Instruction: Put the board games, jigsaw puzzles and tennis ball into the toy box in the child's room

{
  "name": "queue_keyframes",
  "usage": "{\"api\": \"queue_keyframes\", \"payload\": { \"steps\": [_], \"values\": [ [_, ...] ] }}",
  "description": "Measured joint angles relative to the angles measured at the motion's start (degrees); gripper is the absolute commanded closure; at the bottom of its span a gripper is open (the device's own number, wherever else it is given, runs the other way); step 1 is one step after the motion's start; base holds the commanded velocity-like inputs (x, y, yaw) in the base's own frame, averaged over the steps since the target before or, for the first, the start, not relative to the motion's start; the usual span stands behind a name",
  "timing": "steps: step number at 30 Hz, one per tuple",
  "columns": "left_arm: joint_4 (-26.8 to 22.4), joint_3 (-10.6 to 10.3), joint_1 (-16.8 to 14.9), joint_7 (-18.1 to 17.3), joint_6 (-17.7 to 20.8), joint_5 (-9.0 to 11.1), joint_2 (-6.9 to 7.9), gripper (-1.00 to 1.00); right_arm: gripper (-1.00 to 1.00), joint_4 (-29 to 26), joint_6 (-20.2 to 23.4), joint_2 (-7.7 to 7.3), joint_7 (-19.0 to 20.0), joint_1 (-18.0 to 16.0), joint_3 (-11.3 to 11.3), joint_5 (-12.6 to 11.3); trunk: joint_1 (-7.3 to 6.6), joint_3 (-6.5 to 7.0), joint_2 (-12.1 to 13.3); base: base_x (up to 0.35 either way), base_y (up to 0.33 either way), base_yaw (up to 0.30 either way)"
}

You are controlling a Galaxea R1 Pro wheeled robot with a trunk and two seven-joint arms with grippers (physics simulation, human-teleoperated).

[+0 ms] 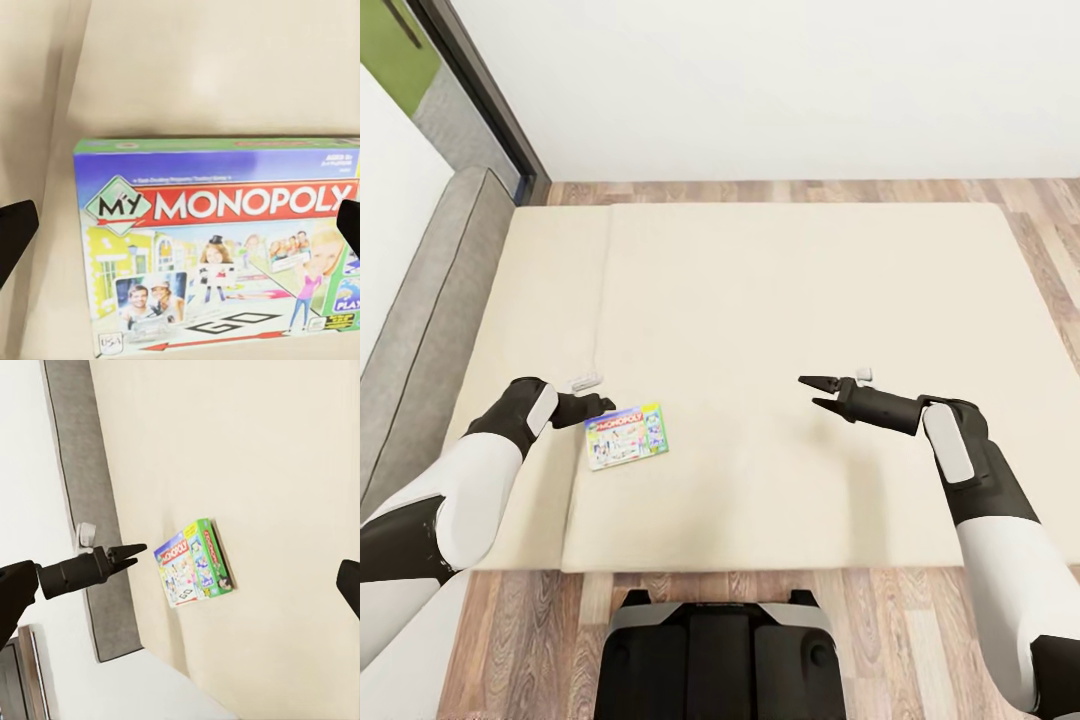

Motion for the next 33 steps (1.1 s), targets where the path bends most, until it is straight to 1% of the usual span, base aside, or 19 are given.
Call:
{"api": "queue_keyframes", "payload": {
  "steps": [33],
  "values": [
    [0.0, 0.0, 0.0, -0.1, -0.2, 0.2, -0.01, -1.0, -1.0, 0.0, 0.0, -0.11, 0.0, 0.0, -0.1, 0.0, 0.0, -3.12, 0.0, 0.0, 0.0, 0.0]
  ]
}}
